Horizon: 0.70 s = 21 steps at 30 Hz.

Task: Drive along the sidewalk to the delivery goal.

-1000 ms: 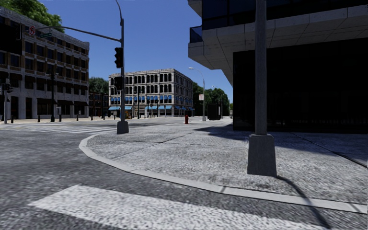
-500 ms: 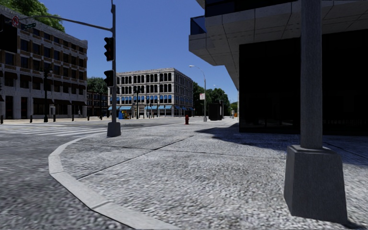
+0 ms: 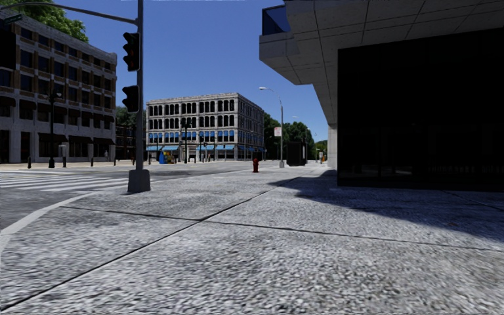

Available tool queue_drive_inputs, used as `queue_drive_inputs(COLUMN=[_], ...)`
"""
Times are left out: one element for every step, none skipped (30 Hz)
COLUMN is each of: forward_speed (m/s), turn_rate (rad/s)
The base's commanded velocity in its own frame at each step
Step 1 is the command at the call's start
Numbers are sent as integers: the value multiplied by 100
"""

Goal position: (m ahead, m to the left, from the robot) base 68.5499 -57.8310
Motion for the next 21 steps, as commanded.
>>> queue_drive_inputs(forward_speed=[200, 200, 200, 200, 200, 200, 200, 200, 200, 200, 200, 200, 200, 200, 200, 200, 200, 200, 200, 200, 200], turn_rate=[0, 0, 0, 0, 0, 0, 0, 0, 0, 0, 0, 0, 0, 0, 0, 0, 0, 0, 0, 0, 0])
